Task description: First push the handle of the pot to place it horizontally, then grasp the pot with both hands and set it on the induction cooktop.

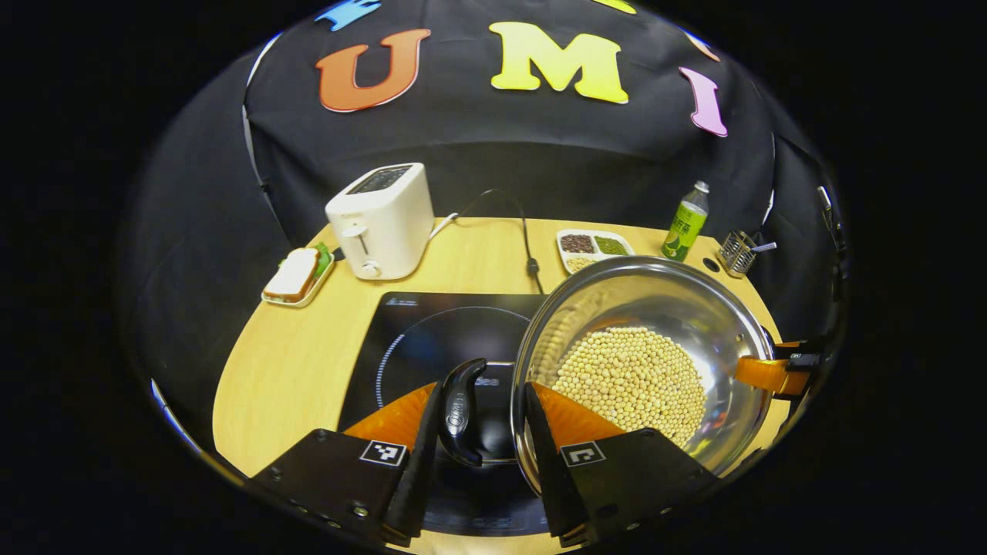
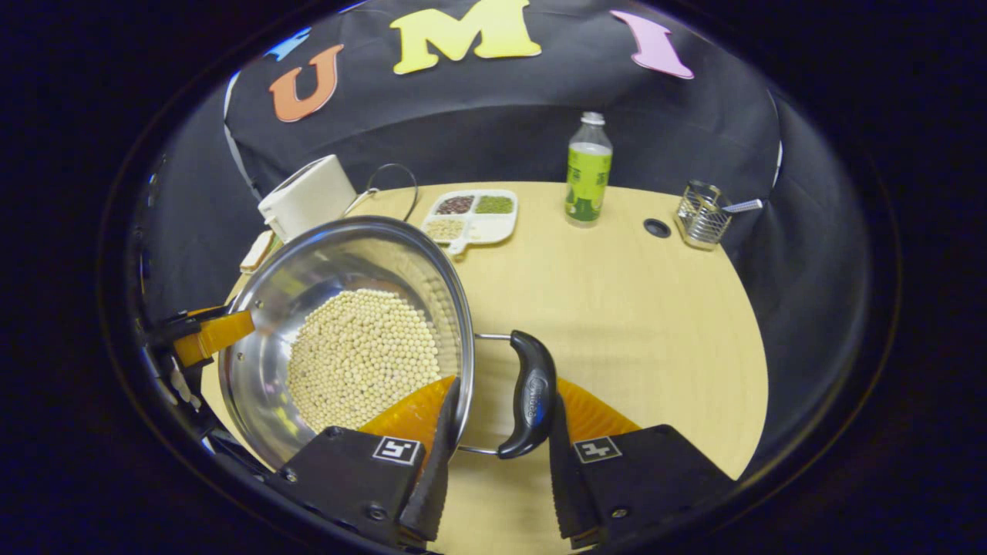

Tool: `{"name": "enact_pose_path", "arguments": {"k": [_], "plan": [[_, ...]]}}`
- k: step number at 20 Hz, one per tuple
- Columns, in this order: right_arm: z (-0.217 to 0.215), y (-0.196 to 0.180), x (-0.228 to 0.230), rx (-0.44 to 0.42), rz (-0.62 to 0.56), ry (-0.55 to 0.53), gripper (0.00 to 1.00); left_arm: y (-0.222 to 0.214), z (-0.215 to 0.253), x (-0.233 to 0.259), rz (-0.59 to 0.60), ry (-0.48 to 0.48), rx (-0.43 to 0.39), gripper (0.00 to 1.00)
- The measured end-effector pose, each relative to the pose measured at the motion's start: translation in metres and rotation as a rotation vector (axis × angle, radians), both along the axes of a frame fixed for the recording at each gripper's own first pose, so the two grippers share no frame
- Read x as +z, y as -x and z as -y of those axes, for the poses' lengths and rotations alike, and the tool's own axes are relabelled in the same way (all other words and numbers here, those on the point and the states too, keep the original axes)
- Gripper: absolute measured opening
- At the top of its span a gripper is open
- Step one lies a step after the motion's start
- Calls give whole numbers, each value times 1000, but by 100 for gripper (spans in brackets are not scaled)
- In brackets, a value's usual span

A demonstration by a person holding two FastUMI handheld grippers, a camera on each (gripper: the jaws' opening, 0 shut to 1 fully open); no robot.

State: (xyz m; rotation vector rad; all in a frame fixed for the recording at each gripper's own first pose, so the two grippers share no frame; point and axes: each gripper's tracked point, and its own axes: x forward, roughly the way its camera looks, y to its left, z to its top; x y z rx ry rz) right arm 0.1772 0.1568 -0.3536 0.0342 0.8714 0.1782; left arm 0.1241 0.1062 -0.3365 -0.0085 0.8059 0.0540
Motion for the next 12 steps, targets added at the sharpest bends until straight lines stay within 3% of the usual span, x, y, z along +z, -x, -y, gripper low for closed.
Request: {"name": "enact_pose_path", "arguments": {"k": [12], "plan": [[-106, -7, -3, 22, -17, -12, 56, 0, -100, 0, -8, -15, 40, 58]]}}
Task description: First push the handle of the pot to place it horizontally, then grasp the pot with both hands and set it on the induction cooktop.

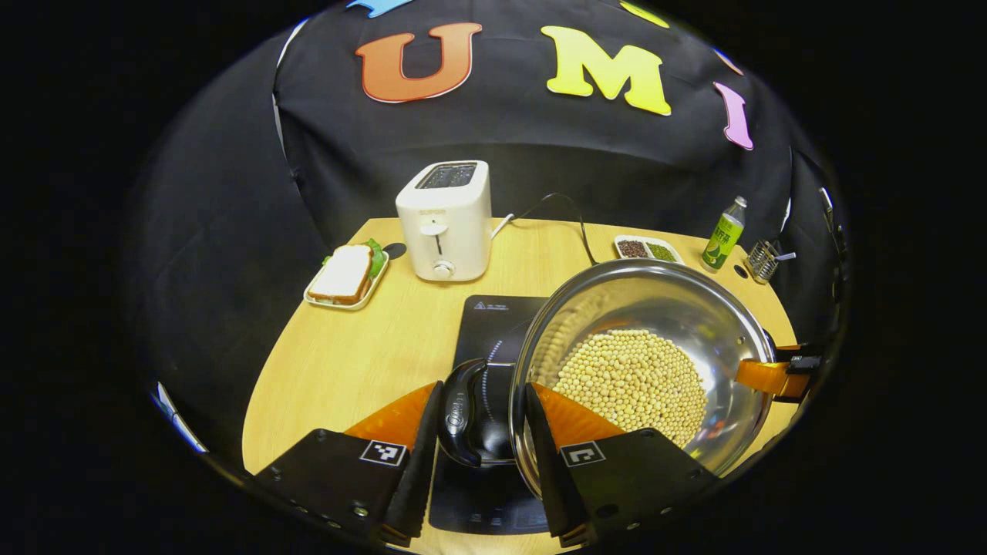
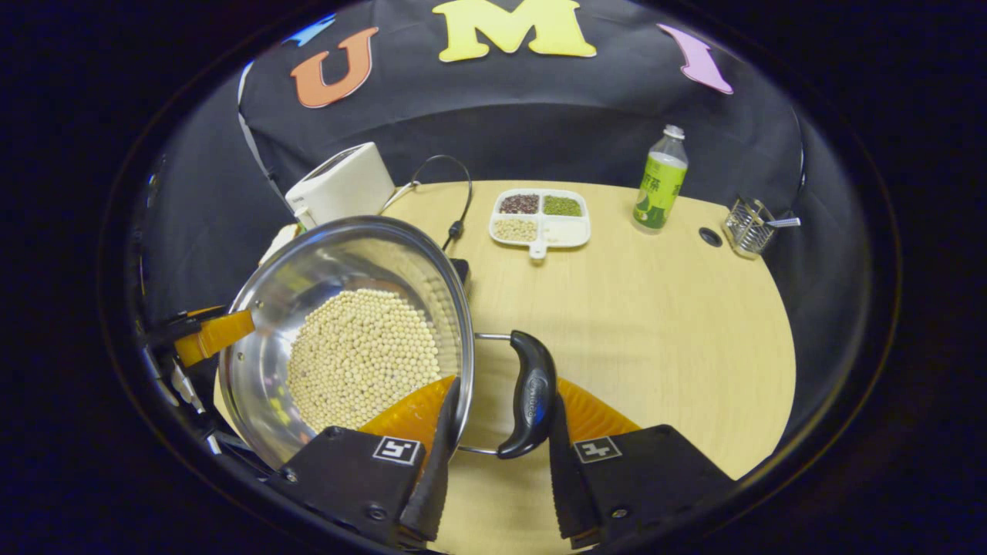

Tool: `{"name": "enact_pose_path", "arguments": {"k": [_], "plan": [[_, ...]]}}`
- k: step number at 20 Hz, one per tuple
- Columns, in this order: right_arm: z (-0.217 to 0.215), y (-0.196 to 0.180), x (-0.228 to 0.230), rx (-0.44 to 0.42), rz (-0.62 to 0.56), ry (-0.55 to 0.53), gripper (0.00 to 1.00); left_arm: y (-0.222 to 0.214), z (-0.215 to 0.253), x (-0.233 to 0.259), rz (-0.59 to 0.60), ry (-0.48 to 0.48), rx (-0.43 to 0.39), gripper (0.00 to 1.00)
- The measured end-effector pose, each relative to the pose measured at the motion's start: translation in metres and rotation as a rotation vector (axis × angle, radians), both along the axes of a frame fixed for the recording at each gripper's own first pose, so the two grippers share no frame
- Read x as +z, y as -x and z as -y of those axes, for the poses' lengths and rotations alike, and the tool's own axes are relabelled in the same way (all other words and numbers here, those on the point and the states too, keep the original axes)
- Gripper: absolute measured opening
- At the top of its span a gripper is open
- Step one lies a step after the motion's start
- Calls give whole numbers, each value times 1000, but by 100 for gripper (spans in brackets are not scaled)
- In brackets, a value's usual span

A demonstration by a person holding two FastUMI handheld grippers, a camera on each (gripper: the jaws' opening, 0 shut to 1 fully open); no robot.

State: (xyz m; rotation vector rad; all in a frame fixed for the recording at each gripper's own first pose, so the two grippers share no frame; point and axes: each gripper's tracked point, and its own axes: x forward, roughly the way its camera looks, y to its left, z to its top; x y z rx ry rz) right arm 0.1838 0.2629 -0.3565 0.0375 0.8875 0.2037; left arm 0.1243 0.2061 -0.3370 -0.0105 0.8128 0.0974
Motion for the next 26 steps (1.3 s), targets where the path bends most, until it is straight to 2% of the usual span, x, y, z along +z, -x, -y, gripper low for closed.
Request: {"name": "enact_pose_path", "arguments": {"k": [7, 13, 21, 22, 23, 24, 25, 26], "plan": [[-31, -5, -7, 2, -25, 9, 56, -6, -29, -11, -15, -3, 3, 58], [-33, -4, -13, -17, -37, 12, 56, -13, -29, -26, -44, 4, -17, 58], [-38, -6, -16, -30, -38, 23, 58, -14, -33, -30, -5, -13, -39, 58], [-37, -6, -15, -33, -31, 16, 57, -13, -33, -31, -8, -13, -38, 48], [-38, -7, -16, -28, -21, 11, 58, -13, -32, -30, -5, -14, -41, 59], [-38, -7, -15, -27, -11, 6, 59, -12, -33, -31, -4, -16, -41, 59], [-38, -7, -15, -33, -4, 0, 59, -13, -33, -31, 0, -19, -42, 49], [-38, -8, -16, -40, 0, -5, 59, -12, -34, -30, 0, -23, -44, 60]]}}
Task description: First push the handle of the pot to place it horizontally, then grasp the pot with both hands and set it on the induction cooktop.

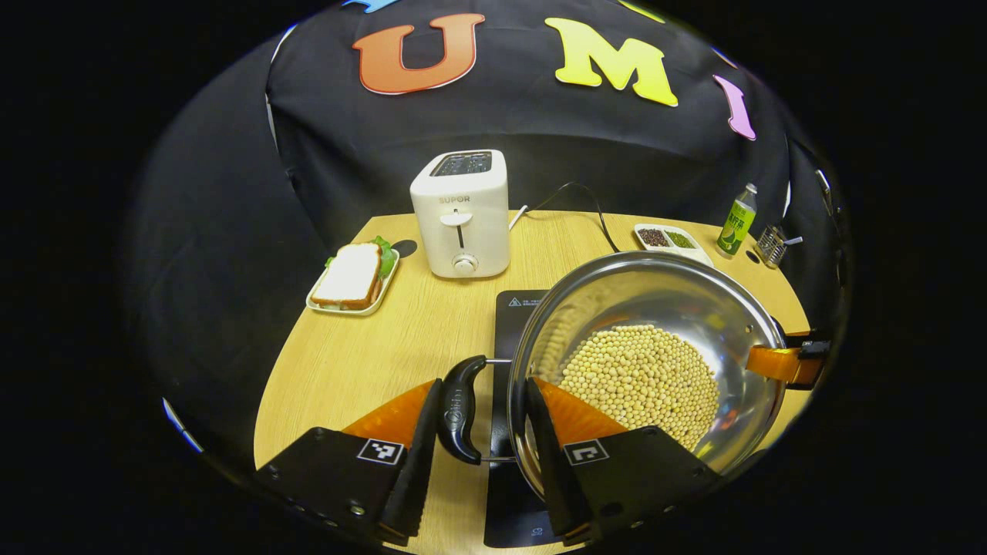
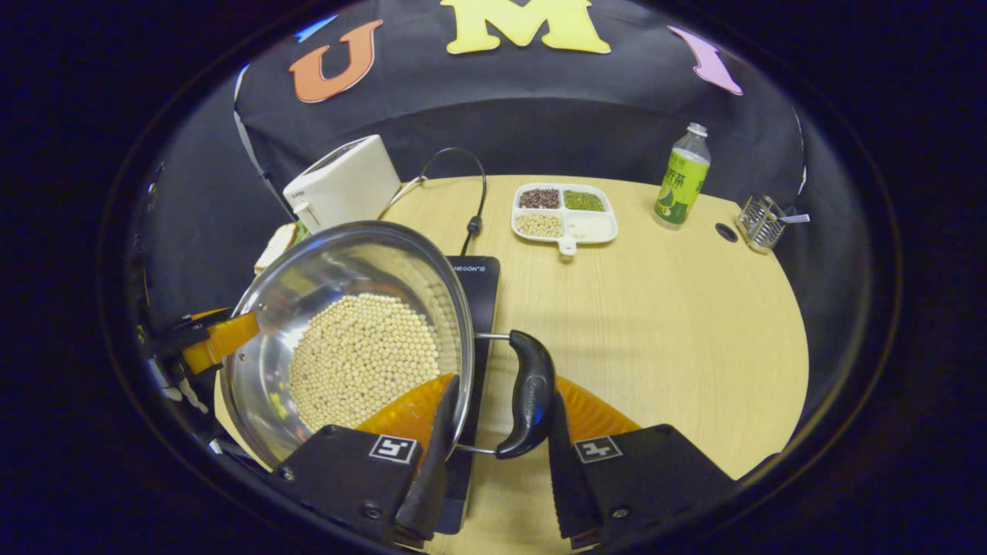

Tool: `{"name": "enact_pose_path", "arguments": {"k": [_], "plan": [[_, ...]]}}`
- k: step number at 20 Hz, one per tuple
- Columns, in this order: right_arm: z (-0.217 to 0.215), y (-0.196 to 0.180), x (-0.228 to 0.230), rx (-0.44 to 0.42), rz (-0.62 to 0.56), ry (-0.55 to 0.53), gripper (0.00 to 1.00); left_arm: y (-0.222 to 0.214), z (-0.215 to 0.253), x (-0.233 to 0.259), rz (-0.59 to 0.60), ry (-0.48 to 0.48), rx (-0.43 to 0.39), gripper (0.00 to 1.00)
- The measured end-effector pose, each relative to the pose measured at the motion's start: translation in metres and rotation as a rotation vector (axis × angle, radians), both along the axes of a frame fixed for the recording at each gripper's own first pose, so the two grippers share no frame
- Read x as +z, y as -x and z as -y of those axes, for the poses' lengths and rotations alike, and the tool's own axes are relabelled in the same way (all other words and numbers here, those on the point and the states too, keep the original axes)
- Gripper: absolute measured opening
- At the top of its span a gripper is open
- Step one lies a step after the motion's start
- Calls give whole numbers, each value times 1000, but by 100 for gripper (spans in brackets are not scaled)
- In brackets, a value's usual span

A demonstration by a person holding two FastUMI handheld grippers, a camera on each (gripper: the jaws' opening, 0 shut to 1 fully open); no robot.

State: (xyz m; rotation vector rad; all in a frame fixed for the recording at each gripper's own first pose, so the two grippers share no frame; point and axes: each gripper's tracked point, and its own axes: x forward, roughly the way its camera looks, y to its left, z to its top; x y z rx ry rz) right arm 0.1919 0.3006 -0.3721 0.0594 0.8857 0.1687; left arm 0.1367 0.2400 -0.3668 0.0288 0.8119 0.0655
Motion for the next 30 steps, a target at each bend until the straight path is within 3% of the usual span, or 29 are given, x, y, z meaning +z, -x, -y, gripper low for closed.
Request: {"name": "enact_pose_path", "arguments": {"k": [9, 13, 17, 20, 30], "plan": [[-2, -1, 2, 3, 66, -47, 63, 1, 1, 2, 35, -7, -3, 61], [-2, -3, 2, 30, 63, -71, 71, 1, -1, 5, 50, -3, -8, 63], [6, -7, 12, 6, 121, -48, 82, 2, -9, 8, 85, 0, 20, 74], [9, -8, 22, 35, 167, -1, 84, -1, -16, 25, 138, -16, 45, 95], [25, 11, 82, 58, 320, 45, 86, 13, 5, 109, 330, -59, -4, 96]]}}
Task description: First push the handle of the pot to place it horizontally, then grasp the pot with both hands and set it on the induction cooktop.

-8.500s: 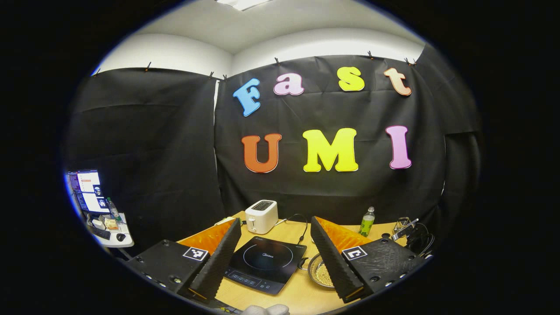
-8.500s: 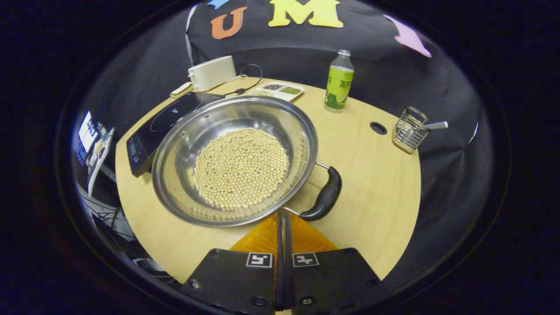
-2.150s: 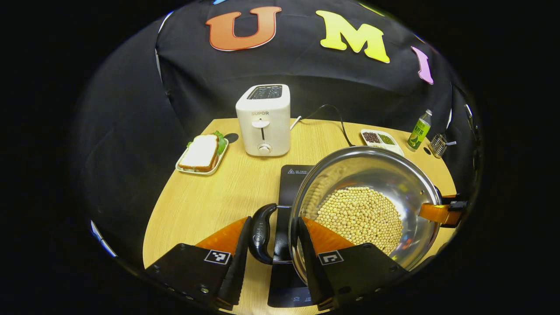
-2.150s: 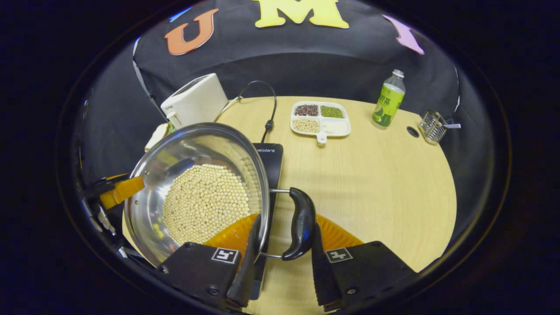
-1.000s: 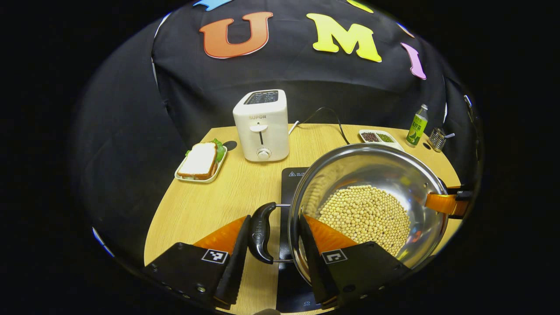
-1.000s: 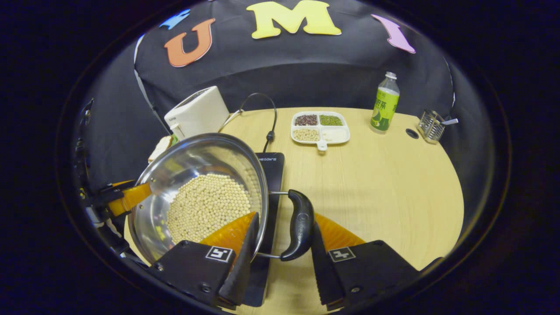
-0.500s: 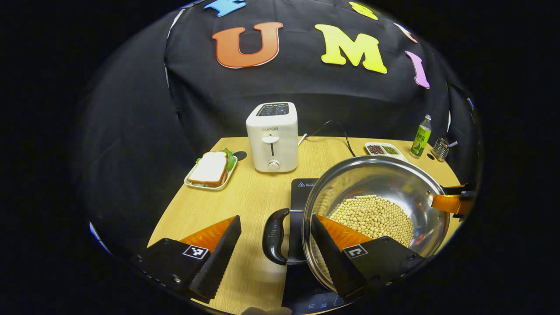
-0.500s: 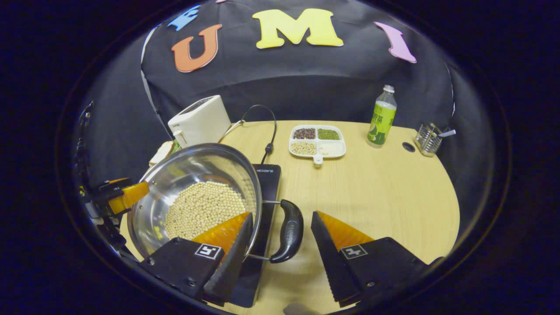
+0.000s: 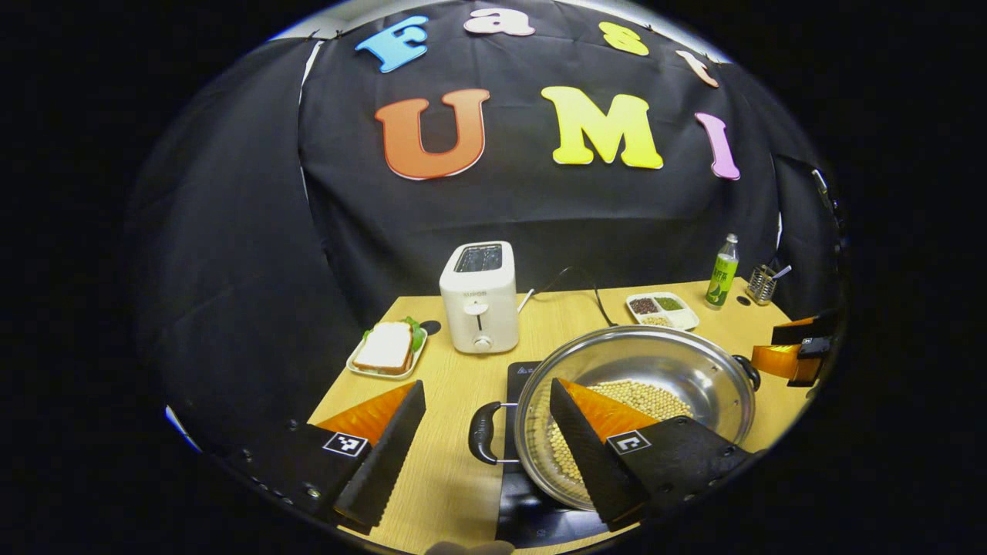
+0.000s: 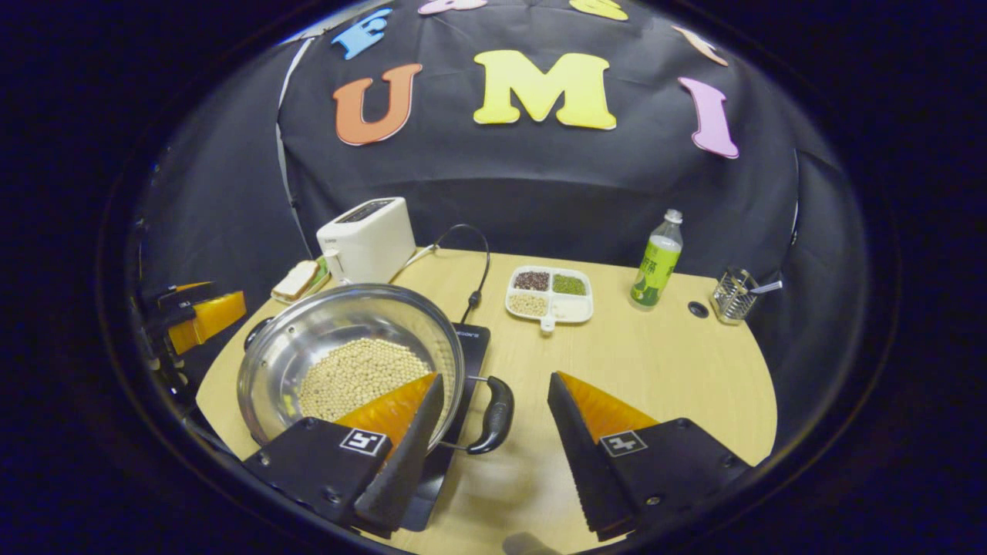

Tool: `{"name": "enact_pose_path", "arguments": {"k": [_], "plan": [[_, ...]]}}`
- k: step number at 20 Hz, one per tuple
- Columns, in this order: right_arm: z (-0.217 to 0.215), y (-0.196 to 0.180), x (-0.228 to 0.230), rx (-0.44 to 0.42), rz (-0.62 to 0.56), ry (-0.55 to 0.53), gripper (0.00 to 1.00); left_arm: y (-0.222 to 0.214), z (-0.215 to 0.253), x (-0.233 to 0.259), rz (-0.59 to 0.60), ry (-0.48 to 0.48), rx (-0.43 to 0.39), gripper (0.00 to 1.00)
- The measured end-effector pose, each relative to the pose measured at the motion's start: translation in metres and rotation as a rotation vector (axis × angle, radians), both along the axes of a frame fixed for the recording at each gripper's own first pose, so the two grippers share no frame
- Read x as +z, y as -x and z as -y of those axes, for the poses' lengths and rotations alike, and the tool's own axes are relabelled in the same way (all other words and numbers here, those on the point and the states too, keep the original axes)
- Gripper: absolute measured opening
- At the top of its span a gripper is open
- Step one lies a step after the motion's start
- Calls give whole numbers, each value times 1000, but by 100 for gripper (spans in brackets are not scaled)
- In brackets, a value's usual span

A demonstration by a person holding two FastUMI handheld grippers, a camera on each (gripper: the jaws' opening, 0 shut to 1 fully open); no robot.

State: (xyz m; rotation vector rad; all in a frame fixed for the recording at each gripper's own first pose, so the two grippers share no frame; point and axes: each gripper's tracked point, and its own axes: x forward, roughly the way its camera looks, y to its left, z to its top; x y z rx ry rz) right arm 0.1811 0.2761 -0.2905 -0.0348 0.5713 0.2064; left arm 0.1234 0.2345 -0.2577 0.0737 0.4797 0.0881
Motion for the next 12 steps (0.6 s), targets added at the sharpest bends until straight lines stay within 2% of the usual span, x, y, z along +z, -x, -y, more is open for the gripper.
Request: {"name": "enact_pose_path", "arguments": {"k": [7, 9, 10, 12], "plan": [[35, 37, 68, -2, 142, -17, 87, 28, 56, 62, 130, 84, 23, 97], [50, 51, 83, 0, 171, -32, 92, 36, 78, 73, 154, 100, 13, 97], [59, 57, 89, -3, 184, -39, 100, 40, 89, 80, 169, 88, 5, 96], [82, 72, 103, -11, 218, -47, 100, 50, 115, 93, 179, 62, -21, 96]]}}
